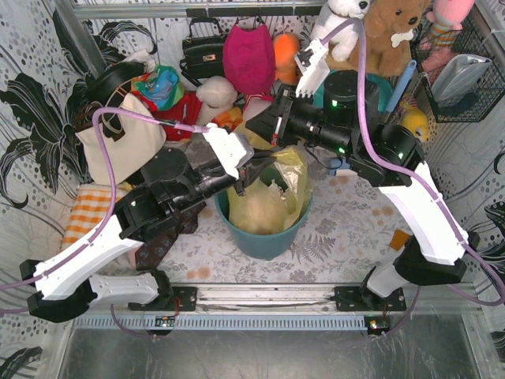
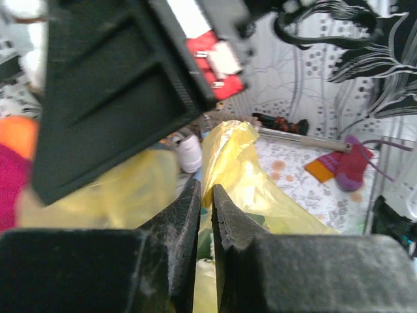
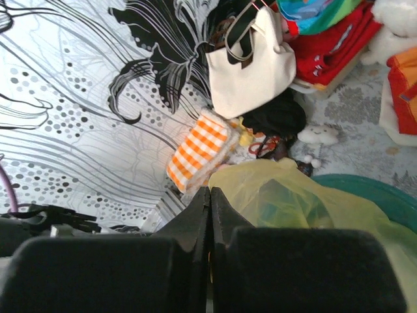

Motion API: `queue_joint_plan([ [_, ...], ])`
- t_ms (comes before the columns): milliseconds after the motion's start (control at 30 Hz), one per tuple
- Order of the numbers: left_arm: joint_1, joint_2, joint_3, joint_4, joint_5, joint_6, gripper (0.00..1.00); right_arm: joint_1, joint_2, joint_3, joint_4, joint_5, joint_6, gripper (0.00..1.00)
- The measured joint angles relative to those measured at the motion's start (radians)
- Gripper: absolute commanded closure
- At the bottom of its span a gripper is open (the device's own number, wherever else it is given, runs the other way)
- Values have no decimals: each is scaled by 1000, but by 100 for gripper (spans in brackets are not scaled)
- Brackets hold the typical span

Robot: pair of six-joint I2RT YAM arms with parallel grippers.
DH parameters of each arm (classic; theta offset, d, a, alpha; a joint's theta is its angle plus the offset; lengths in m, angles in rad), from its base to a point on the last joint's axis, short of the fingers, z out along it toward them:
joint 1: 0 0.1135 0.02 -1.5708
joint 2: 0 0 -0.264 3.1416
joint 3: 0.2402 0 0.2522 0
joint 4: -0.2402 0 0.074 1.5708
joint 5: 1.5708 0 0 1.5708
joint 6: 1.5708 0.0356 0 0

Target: Tie the trash bag

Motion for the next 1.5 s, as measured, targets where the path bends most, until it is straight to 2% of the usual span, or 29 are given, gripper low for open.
queue_joint_plan([
  [133,-2,-38,-25,3,-108,23,81,0,-53,-92,9,25,16,100],
  [300,-2,-85,-49,23,-177,40,82,1,-123,-180,18,78,21,100],
  [633,-3,-114,-72,46,-225,52,82,1,-233,-314,62,145,55,100],
  [767,-3,-109,-84,46,-227,52,80,1,-284,-417,89,144,95,100],
  [833,-3,-106,-88,45,-226,51,72,1,-304,-463,102,143,118,100],
  [967,-3,-97,-86,33,-211,38,32,1,-328,-534,132,145,147,100],
  [1033,-3,-87,-72,8,-193,31,24,1,-329,-549,146,150,150,100],
  [1100,-3,-75,-46,-21,-170,26,22,1,-329,-552,166,156,151,100],
  [1333,-3,-60,87,-159,-115,56,25,1,-321,-552,242,171,150,100],
  [1500,-2,-61,100,-212,-97,77,24,1,-299,-547,270,159,149,100],
])
